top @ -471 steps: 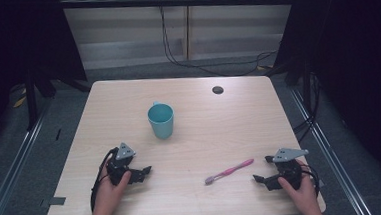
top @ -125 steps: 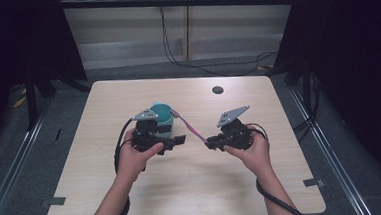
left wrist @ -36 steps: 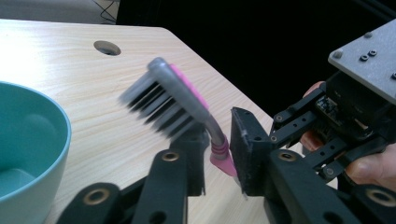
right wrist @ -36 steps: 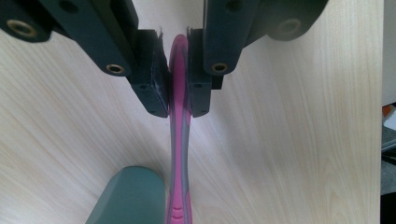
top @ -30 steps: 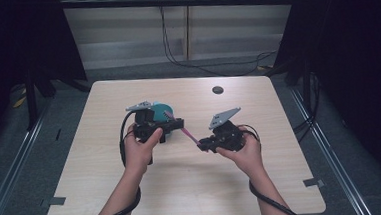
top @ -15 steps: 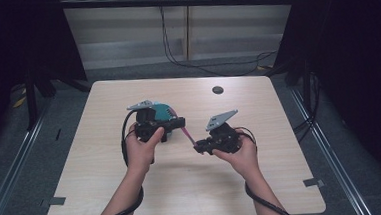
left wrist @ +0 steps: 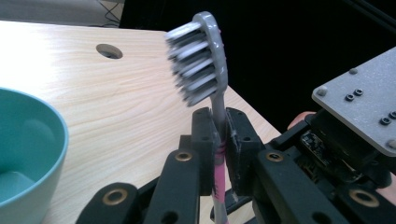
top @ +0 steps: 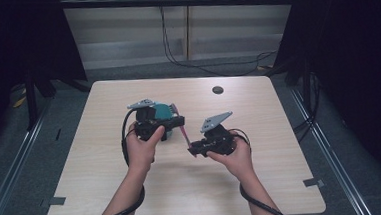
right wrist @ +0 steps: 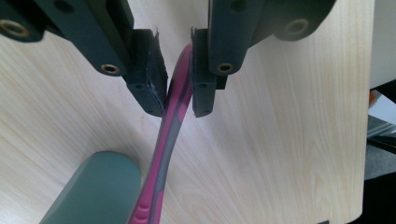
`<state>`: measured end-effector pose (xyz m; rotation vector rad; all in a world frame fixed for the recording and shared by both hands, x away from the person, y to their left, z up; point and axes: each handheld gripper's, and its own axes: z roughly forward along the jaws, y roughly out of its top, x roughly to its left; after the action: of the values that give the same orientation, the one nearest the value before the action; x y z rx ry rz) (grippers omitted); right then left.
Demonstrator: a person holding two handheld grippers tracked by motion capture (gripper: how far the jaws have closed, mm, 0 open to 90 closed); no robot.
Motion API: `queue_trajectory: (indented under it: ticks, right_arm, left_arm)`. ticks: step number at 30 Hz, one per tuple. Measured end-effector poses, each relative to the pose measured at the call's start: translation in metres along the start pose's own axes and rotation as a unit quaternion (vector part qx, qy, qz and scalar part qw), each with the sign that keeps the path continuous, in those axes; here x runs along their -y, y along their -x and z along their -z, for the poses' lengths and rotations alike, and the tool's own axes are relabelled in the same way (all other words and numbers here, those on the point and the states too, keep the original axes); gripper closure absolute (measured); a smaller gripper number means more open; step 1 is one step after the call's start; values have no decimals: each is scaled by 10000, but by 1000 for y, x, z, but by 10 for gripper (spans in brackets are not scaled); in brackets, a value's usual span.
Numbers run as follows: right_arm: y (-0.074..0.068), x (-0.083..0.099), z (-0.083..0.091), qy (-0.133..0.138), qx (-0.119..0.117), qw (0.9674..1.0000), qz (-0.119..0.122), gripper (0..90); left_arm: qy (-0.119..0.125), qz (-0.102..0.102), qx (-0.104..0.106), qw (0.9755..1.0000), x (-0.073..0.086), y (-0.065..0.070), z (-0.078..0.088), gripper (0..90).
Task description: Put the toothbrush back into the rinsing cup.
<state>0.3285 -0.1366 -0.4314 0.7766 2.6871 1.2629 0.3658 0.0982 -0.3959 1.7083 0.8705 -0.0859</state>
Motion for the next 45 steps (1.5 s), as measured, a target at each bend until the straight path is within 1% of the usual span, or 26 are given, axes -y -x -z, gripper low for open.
queue_trajectory:
  ticks: [6,8,9,10,11,15,21,22,23,26,27,30,33,37,39,40,41,44,45]
  right_arm:
    - [-3,-2,-4,59,-73,10000,-6,740]
    - [-3,-3,-5,60,-71,10000,-2,738]
    - [-4,-3,-5,45,-72,10000,-15,736]
    - [-4,-3,-6,64,-85,9999,-20,734]
    - [-4,-3,-6,66,-94,9999,-20,734]
    - [-4,-3,-7,100,-119,9999,-38,723]
    - [-5,-4,-8,75,-159,9998,-61,707]
    - [-5,-4,-8,75,-159,9998,-61,707]
    - [-5,-4,-9,56,-165,9998,-51,706]
    - [-5,-3,-9,58,-169,9998,-55,707]
    - [-5,-2,-8,102,-179,9998,-32,707]
    - [-6,-3,-9,152,-209,9997,-51,699]
    - [-9,-7,-12,98,-237,9997,21,678]
    - [-11,-8,-14,52,-233,9997,54,676]
    - [-10,-7,-12,141,-212,9997,44,657]
    - [-10,-7,-12,141,-212,9997,44,657]
    - [-9,-7,-12,147,-216,9997,21,635]
    - [-9,-6,-13,147,-195,9997,26,623]
    - [-9,-6,-13,149,-238,9996,32,628]
  left_arm:
    - [101,19,-86,9999,1,0,-1,834]
    - [95,-1,-101,9999,1,1,-1,834]
    - [91,-54,-151,9998,0,2,-2,834]
    - [91,-54,-151,9998,0,2,-2,834]
    - [76,-108,-179,9998,0,3,-3,834]
    - [90,-94,-242,9996,-1,4,-6,834]
    - [67,-117,-262,9996,-1,5,-10,834]
    - [67,-117,-262,9996,-1,5,-10,834]
    - [55,-93,-210,9997,-1,6,-11,834]
    - [30,-112,-196,9997,-1,6,-11,833]
    - [25,-131,-212,9997,-2,6,-10,833]
    - [77,-106,-223,9997,-2,6,-10,833]
    - [68,-87,-238,9997,0,6,-12,832]
    - [30,-110,-234,9997,-1,5,-10,832]
    - [11,-22,-130,9999,-1,4,-8,837]
    - [11,-22,-130,9999,-1,4,-8,837]
    - [0,-9,-91,10000,0,3,-8,838]
    - [-9,-26,-87,10000,-1,4,-7,838]
    - [2,-18,-75,10000,-1,4,-7,838]
